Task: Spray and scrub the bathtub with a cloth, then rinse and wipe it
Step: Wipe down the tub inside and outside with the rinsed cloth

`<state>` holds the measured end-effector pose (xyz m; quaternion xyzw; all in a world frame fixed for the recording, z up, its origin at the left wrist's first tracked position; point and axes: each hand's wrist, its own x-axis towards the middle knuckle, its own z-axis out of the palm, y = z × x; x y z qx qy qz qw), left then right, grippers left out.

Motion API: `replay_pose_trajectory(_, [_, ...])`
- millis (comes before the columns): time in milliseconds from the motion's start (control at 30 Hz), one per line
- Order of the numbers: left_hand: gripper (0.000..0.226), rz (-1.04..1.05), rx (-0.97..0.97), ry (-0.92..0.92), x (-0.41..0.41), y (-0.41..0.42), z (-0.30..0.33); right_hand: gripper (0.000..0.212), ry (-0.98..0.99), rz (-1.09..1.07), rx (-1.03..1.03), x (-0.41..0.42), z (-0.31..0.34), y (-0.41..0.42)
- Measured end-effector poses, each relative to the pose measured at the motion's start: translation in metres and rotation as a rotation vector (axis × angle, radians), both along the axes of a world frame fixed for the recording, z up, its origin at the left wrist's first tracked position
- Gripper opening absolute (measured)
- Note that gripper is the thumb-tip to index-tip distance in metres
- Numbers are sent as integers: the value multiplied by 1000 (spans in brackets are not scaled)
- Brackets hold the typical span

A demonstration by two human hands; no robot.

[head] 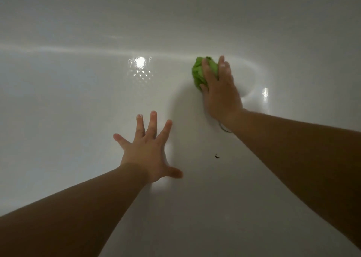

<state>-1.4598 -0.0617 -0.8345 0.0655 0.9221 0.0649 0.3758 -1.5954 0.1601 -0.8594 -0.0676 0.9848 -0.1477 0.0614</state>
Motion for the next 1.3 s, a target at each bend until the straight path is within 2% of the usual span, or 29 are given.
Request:
replay_pose_trajectory(133, [146, -25, -13, 0, -1, 2, 1, 62, -8, 400, 18, 1, -5, -35])
replay_pose_trajectory(200, [145, -40, -19, 3, -3, 2, 1, 61, -6, 465, 20, -14, 1, -42])
replay_pose_trajectory(267, [145, -51, -19, 4, -4, 2, 0, 60, 0, 387, 13, -29, 8, -40])
replay_pose_trajectory(400, [144, -60, -10, 16, -4, 0, -2, 61, -12, 65, 1, -39, 15, -1])
replay_pose_trajectory(533, [140, -81, -1, 14, -5, -4, -1, 61, -14, -267, 5, -8, 12, 49])
replay_pose_trajectory(600, [140, -82, 8, 15, -5, -4, -1, 62, -35, -357, 29, 16, 10, 52])
replay_pose_trajectory(700, [140, -74, 20, 14, -5, -4, -1, 64, -91, -316, 6, 35, 9, 31])
replay_pose_trajectory(833, [141, -64, -2, 27, -6, 0, -1, 60, -132, 102, 10, 10, 8, 9])
replay_pose_trajectory(900, [142, -64, -16, 28, -6, 3, -2, 61, -123, 177, 47, -13, 12, 21])
replay_pose_trajectory(1067, [142, -42, -22, 54, -7, 10, -5, 71, -59, 64, 328, -36, 25, 101])
replay_pose_trajectory(1167, [142, -42, -28, 59, -8, 10, -4, 73, -93, -2, 326, 3, 36, 128])
replay_pose_trajectory(1300, [139, -36, -18, 24, -9, 12, 4, 69, -254, -31, 313, 95, 40, 131])
